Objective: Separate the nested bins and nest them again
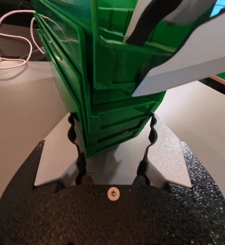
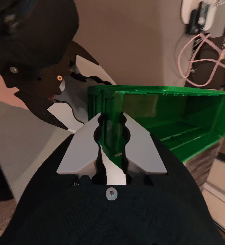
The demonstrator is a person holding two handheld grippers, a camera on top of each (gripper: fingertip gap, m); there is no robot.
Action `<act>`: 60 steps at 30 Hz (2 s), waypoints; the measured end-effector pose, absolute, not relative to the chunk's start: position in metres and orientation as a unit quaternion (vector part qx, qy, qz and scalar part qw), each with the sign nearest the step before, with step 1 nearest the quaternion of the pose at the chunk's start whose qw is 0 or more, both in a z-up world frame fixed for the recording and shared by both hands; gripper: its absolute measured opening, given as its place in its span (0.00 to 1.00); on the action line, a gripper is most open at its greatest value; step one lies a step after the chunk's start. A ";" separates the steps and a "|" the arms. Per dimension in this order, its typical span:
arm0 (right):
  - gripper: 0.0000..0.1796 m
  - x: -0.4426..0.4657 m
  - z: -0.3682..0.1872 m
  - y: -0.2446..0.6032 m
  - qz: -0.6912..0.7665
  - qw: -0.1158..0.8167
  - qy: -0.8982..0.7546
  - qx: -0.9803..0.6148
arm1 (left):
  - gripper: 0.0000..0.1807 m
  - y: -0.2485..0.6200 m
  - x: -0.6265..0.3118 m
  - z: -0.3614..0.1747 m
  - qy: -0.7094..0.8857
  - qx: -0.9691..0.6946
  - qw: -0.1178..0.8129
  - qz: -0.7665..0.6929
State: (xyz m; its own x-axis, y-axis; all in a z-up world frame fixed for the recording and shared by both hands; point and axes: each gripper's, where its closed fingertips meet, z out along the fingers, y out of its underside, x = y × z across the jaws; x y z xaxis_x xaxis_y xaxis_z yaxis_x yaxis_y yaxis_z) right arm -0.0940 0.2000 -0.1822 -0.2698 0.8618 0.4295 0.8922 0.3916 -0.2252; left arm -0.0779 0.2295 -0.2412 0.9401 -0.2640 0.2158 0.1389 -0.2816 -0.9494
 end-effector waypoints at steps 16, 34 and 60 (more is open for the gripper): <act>0.29 -0.096 -0.191 0.200 -0.052 0.294 -0.777 -0.554 | 0.62 0.230 -0.078 -0.241 0.044 -0.784 0.596 -0.168; 0.80 -0.087 -0.051 0.270 0.227 0.435 -0.494 -0.717 | 0.84 0.191 -0.151 -0.193 0.016 -0.766 0.591 -0.252; 0.66 -0.118 -0.152 0.337 0.094 0.086 -0.317 -0.940 | 0.87 0.198 -0.214 -0.213 0.020 -0.799 0.601 0.012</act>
